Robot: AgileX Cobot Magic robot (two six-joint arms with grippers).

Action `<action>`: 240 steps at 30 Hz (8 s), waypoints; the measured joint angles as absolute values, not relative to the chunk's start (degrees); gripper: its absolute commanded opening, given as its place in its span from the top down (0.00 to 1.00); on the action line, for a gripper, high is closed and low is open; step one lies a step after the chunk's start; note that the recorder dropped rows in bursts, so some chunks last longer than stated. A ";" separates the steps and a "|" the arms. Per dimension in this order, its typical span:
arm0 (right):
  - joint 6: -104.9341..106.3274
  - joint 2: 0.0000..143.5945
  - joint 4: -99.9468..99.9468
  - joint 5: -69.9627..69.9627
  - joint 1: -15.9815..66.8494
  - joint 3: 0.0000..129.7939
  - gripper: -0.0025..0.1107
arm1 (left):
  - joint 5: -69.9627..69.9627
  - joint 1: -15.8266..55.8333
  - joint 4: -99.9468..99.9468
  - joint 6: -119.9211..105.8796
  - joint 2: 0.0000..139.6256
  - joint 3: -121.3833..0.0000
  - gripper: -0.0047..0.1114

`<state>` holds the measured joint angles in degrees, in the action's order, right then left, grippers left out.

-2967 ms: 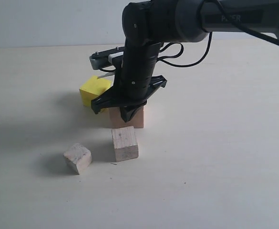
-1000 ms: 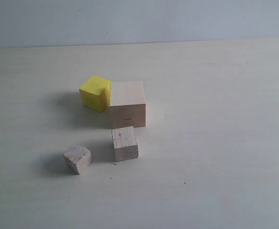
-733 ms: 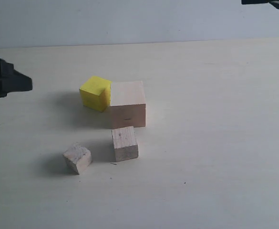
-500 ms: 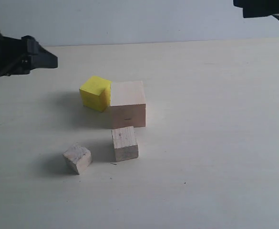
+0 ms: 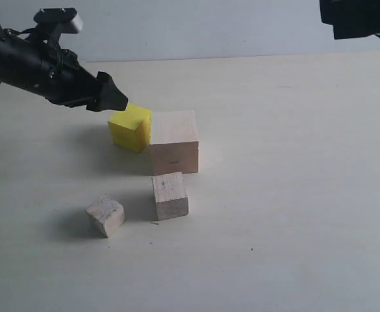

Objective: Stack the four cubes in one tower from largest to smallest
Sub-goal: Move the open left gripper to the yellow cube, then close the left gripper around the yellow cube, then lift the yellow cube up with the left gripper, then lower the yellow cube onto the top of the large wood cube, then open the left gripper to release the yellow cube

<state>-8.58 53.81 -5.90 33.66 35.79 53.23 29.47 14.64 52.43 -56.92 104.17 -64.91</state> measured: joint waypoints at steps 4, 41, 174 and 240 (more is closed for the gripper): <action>-8.58 53.81 -5.90 33.75 35.79 53.23 0.98 | 29.25 14.64 52.97 -60.35 106.15 -64.91 0.30; -8.58 53.81 -5.90 33.75 35.79 53.23 0.98 | 20.51 18.66 55.82 -65.96 112.80 -64.99 0.25; -7.99 53.81 -1.42 38.08 35.79 53.23 0.98 | 64.81 21.45 41.16 -96.50 122.50 -98.46 0.96; -7.25 53.81 -1.42 39.59 35.79 53.23 0.98 | 63.95 21.45 41.98 -92.64 122.07 -98.46 0.26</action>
